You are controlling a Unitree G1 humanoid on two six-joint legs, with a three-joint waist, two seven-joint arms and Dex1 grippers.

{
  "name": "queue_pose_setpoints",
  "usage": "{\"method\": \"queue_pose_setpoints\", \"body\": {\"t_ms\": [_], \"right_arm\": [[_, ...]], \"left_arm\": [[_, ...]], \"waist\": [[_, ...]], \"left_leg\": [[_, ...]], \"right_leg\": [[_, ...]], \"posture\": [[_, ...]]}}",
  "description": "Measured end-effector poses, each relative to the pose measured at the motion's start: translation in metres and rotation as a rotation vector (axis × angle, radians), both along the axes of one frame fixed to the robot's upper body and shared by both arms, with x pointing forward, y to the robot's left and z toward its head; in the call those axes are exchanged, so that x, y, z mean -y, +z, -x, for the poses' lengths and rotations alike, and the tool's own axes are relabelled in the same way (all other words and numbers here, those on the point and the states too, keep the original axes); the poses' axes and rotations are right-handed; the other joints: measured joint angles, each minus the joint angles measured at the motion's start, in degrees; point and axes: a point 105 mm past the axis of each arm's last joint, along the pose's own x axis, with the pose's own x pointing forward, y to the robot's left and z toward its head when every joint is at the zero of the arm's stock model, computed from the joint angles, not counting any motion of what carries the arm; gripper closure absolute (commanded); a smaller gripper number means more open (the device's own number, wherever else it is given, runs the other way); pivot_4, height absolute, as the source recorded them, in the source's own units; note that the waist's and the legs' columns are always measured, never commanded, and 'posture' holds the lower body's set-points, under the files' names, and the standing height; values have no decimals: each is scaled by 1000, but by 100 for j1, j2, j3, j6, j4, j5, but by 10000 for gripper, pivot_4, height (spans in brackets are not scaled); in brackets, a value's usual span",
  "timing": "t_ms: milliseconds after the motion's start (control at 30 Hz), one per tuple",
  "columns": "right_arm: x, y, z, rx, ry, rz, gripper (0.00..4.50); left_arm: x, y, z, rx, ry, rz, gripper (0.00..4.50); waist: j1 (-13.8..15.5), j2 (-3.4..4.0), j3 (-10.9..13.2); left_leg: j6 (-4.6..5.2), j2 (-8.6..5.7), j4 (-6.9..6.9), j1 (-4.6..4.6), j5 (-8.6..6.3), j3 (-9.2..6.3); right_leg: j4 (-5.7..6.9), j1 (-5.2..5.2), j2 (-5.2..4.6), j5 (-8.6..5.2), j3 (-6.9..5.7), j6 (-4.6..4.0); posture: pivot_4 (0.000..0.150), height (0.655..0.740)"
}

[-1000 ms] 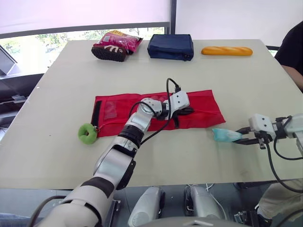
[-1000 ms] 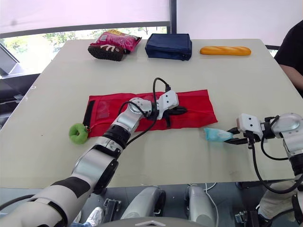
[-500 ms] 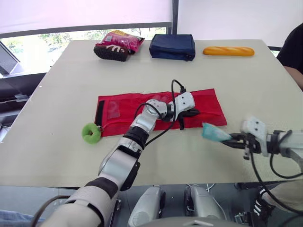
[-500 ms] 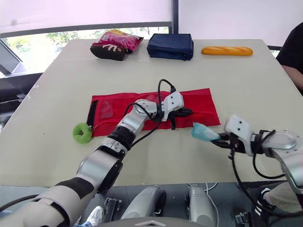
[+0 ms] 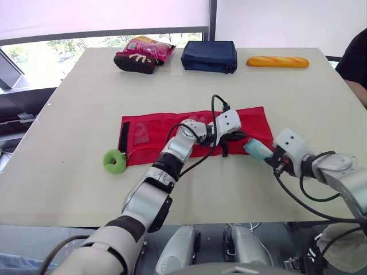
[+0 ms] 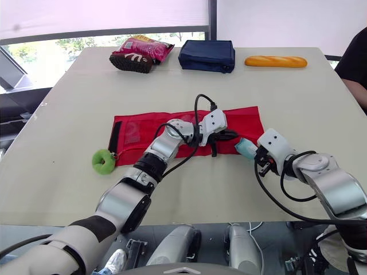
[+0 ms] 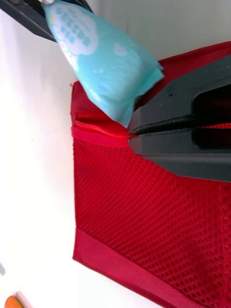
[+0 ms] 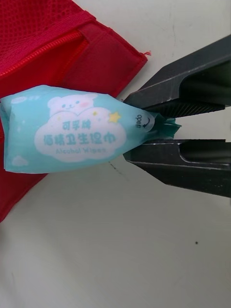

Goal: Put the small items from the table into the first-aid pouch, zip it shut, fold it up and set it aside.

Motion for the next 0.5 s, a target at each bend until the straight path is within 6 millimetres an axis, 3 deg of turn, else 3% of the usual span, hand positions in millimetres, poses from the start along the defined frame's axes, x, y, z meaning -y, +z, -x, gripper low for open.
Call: {"method": "queue_pose_setpoints", "body": {"t_ms": [500], "right_arm": [[-35,0,-43,44,-346,-278,44187]], "left_arm": [[14,1,27,-1,-94,29,45000]], "waist": [[-60,6,-4]], "left_leg": [[-2,-3,-5,3,1,1]], "right_leg": [[9,-6,1,0,6,-2]], "posture": [[1500,7395]]}}
